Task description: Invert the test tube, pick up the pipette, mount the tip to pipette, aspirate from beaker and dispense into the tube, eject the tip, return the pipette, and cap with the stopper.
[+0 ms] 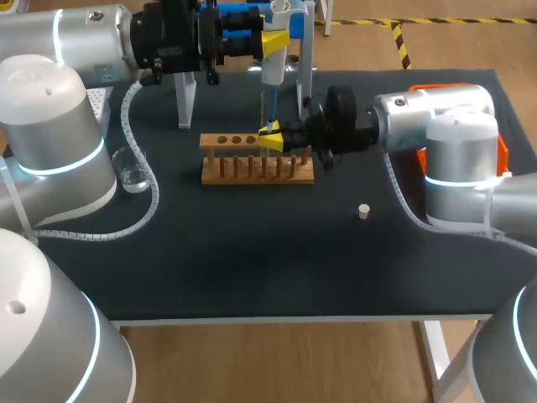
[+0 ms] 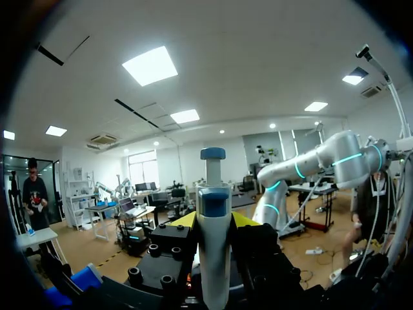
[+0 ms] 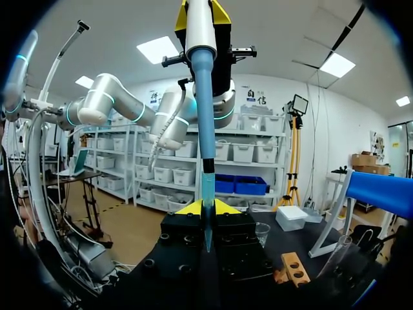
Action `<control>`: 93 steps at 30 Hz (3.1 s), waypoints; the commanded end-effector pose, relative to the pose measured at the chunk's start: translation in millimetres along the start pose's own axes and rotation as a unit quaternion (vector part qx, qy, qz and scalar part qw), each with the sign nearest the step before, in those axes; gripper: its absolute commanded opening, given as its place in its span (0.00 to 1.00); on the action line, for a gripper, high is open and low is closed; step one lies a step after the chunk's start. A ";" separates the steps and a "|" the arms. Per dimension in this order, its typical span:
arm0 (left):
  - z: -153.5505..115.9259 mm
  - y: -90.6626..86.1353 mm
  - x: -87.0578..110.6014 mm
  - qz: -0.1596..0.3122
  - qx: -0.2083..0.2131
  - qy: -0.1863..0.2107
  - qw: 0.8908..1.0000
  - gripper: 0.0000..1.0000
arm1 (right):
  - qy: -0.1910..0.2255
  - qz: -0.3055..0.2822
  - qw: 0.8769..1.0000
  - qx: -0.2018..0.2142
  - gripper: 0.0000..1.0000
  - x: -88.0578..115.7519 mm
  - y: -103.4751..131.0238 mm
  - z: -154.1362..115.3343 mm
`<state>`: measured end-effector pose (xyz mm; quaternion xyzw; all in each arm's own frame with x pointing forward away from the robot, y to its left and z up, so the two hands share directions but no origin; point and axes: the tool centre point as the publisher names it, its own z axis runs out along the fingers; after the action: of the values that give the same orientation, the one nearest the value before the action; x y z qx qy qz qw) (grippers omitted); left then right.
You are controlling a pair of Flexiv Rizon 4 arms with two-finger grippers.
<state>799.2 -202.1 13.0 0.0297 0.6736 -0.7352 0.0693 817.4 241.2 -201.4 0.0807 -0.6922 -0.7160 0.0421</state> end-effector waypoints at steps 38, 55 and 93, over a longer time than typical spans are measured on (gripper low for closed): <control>-0.5 0.3 -0.4 0.001 0.000 0.001 1.000 0.00 | 0.006 -0.005 1.000 0.008 0.00 -2.1 9.6 0.3; -0.5 0.3 -0.4 0.001 0.000 0.001 1.000 0.00 | 0.014 -0.002 1.000 0.010 0.00 -2.6 13.8 2.1; -0.5 0.3 -0.4 0.001 0.000 0.001 1.000 0.00 | 0.011 0.008 1.000 0.021 1.00 3.5 5.2 -6.1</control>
<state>799.3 -202.0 12.5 0.0300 0.6736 -0.7352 0.0692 818.4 239.7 -193.7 0.0861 -0.7062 -0.7006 0.0552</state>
